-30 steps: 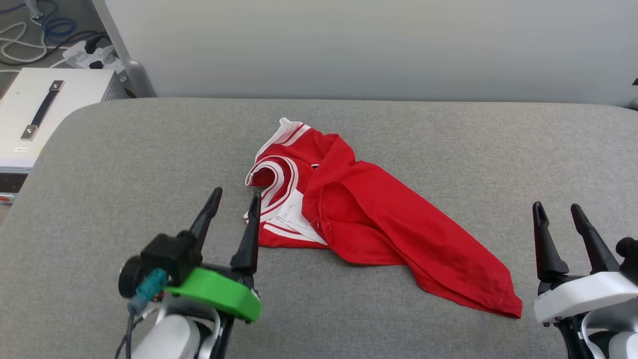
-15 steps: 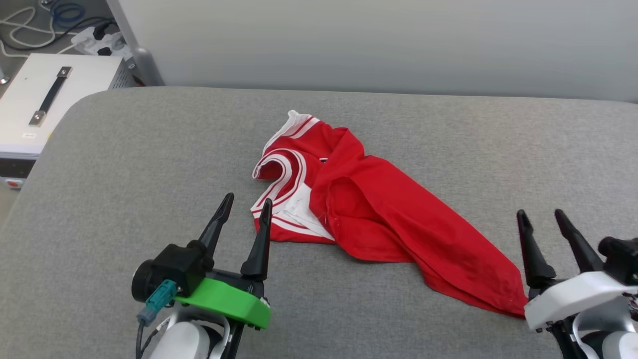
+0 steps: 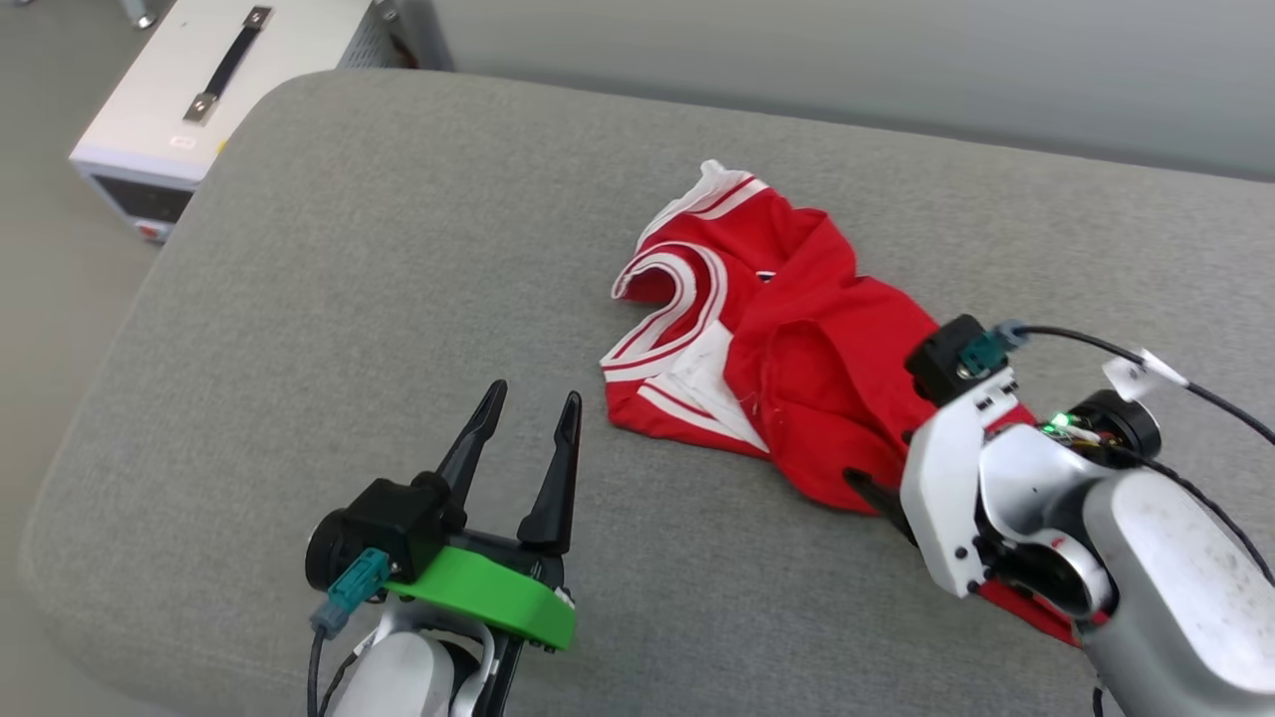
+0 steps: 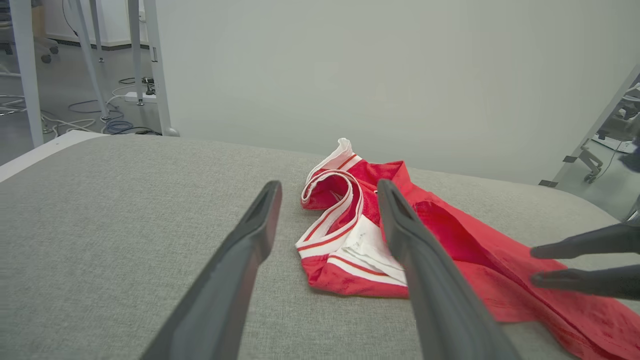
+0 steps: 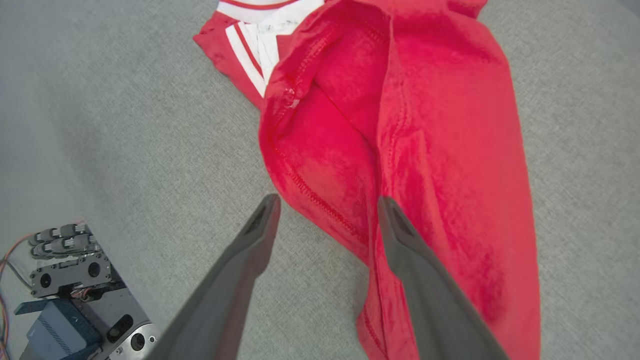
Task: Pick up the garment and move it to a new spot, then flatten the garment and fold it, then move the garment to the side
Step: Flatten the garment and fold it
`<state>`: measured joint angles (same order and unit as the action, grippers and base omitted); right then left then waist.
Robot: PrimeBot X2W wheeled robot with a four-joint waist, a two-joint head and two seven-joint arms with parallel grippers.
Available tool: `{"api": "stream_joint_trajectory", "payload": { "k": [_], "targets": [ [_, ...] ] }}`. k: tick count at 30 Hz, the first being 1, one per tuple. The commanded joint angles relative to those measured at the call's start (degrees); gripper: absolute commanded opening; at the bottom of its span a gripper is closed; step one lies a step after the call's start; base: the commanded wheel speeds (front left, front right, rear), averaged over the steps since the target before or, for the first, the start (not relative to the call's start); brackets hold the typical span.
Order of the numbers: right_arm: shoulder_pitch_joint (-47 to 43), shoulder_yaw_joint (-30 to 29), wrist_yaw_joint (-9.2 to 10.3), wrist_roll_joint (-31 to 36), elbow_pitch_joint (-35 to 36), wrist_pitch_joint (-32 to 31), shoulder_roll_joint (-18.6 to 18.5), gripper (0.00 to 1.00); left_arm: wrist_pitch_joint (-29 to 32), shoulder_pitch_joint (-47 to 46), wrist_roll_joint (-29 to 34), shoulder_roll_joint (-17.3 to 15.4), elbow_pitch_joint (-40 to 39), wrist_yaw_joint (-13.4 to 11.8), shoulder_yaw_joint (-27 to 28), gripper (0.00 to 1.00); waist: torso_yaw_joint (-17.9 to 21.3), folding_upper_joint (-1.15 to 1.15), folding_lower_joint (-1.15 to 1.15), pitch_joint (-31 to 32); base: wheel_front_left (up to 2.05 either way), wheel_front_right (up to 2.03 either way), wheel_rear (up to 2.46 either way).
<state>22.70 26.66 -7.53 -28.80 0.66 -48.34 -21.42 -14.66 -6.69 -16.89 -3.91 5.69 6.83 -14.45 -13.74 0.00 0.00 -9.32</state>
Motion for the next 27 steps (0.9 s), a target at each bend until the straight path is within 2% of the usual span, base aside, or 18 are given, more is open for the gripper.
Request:
{"api": "stream_joint_trajectory", "payload": {
  "k": [1,10,19,20,21,27],
  "targets": [
    [2.3,1.4,0.04,-0.4,-1.7,-0.8,0.2,1.0,-0.3,-1.5,0.0,0.3,0.2,0.4,0.0,1.0,-3.3,0.0,0.0,-2.8,0.0,0.0,0.0],
    [11.9,8.8,0.04,1.5,-16.2,1.4,1.1,1.0,-0.3,-3.4,-0.3,0.9,-0.2,0.6,-0.4,1.0,-7.9,0.0,0.0,-5.6,0.0,0.0,0.0],
    [15.2,15.1,0.04,1.2,-26.7,4.1,0.9,1.0,-0.3,-4.0,-1.2,1.0,-0.8,0.6,-0.2,1.0,-9.2,0.0,0.0,-6.8,0.0,0.0,0.0],
    [15.3,16.4,0.04,0.6,-27.2,4.0,0.6,0.53,-0.3,-4.0,-1.3,1.0,-0.9,0.6,-0.2,1.0,-9.2,0.0,0.0,-6.8,0.0,0.0,0.0],
    [15.4,17.6,0.04,0.1,-27.3,4.3,0.2,0.0,-0.3,-4.0,-1.3,1.0,-0.9,0.6,-0.2,1.0,-9.2,0.0,0.0,-6.8,0.0,0.0,0.0],
    [15.9,22.1,0.04,-4.6,-25.7,7.2,-2.4,0.0,-0.3,-3.8,-1.4,1.0,-0.7,0.7,0.6,1.0,-7.5,0.0,0.0,-5.5,0.0,0.0,0.0]
  ]
}}
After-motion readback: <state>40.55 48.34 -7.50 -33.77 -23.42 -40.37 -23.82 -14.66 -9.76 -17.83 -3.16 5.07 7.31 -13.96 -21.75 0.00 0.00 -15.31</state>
